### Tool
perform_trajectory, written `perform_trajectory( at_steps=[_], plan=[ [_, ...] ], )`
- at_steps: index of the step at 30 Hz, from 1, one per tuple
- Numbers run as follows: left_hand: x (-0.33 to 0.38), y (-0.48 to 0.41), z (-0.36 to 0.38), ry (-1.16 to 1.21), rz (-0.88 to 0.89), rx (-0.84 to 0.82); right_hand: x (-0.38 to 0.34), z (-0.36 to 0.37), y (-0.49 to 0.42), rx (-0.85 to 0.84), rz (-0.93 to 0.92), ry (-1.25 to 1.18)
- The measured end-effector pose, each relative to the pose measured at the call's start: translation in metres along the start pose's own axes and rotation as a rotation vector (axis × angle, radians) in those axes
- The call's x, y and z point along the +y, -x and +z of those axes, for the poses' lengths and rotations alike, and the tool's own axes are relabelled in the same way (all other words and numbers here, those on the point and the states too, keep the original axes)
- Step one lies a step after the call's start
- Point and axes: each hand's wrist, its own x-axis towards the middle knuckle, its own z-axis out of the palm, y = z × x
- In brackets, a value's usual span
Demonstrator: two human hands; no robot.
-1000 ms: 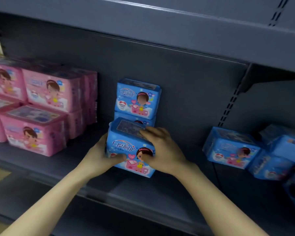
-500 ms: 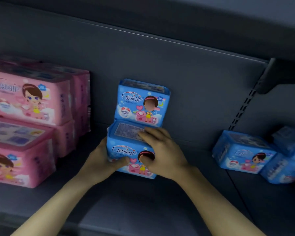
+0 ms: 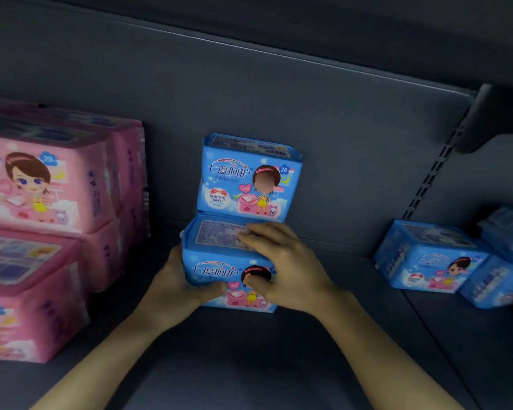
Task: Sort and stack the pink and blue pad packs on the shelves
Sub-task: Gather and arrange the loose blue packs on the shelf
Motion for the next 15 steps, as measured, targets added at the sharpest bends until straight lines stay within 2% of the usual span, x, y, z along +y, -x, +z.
perform_trajectory(
  at_steps=[7, 15],
  plan=[
    [0.0040, -0.0057, -0.0012, 0.085, 0.004, -0.006, 0.0024, -0.0020, -0.0016, -0.034, 0.025, -0.051],
    [0.0049, -0.0107, -0.0024, 0.080, 0.012, -0.032, -0.0027, -0.0028, -0.0035, -0.081, 0.115, -0.098]
  ],
)
